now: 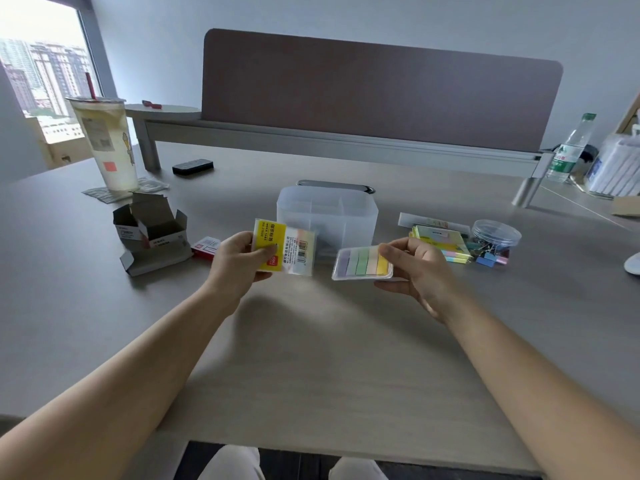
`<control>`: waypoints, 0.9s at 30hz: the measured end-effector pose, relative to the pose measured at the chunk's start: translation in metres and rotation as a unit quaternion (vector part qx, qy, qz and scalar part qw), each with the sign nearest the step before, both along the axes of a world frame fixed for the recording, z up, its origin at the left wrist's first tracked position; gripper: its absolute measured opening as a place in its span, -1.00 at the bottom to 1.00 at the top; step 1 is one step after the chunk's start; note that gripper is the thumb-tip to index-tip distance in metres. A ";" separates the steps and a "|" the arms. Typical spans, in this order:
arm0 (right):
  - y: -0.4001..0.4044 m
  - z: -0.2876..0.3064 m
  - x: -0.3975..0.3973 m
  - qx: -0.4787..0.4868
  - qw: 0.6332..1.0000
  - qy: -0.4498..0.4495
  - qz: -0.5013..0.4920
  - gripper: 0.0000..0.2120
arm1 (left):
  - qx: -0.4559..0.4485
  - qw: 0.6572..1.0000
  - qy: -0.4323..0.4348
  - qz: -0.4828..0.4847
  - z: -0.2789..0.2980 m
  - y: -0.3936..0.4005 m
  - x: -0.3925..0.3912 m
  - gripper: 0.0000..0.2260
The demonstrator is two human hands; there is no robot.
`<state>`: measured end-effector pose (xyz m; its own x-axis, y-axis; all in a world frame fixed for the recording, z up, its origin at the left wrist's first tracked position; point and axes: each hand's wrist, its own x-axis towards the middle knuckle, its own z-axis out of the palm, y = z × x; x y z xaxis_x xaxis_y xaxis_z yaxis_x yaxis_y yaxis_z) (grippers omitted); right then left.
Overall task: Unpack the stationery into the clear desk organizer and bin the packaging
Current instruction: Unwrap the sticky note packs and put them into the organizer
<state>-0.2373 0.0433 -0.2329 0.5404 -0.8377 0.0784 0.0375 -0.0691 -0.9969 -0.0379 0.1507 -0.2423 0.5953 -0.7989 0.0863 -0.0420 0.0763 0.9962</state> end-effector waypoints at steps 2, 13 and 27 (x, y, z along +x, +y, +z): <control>0.004 -0.002 -0.001 -0.062 0.997 0.033 -0.032 -0.86 | 0.011 1.000 -0.015 0.012 -0.001 0.000 0.000 -0.85; 0.006 0.010 0.005 -0.236 0.965 0.053 -0.098 -0.77 | 0.059 0.967 -0.192 0.159 -0.004 0.000 0.019 -0.65; -0.041 0.056 0.034 -0.343 0.916 0.089 -0.187 -0.78 | 0.229 0.879 -0.389 0.152 -0.016 -0.018 0.059 -0.60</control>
<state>-0.2032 0.0021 -0.1764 0.2815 -0.7535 0.5941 -0.2747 -0.6565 -0.7025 0.0208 0.1324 -0.2586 0.6906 -0.6700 0.2725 -0.6735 -0.4583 0.5799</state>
